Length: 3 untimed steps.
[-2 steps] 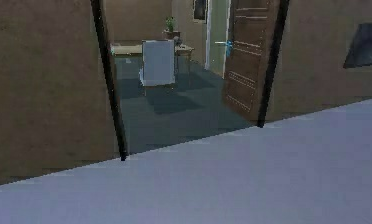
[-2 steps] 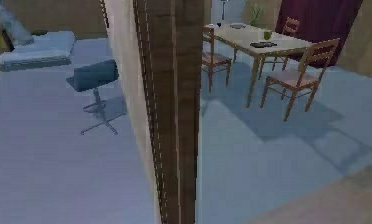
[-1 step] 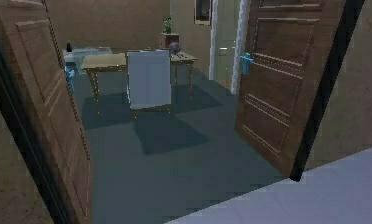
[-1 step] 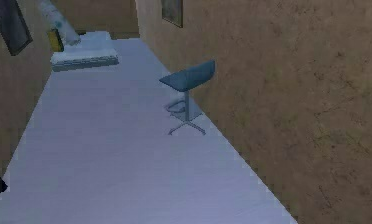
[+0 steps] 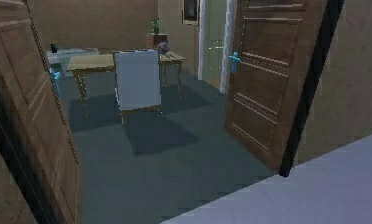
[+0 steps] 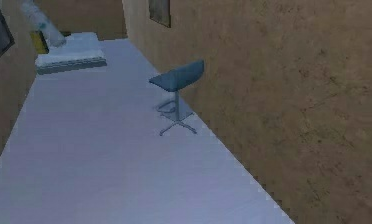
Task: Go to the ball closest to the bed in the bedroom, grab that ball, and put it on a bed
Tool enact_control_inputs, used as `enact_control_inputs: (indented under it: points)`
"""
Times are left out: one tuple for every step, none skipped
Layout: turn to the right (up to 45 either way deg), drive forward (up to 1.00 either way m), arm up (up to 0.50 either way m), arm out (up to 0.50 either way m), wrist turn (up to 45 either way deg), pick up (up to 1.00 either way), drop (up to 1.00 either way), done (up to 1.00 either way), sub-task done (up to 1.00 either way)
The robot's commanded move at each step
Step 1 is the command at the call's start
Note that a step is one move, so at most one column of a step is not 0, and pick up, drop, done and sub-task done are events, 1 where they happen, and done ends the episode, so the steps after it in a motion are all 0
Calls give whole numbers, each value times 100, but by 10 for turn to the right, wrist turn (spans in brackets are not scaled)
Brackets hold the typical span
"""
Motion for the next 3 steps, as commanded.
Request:
enact_control_inputs:
  points:
    - [0,100,0,0,0,0,0,0,0]
    - [0,100,0,0,0,0,0,0,0]
    - [0,95,0,0,0,0,0,0,0]
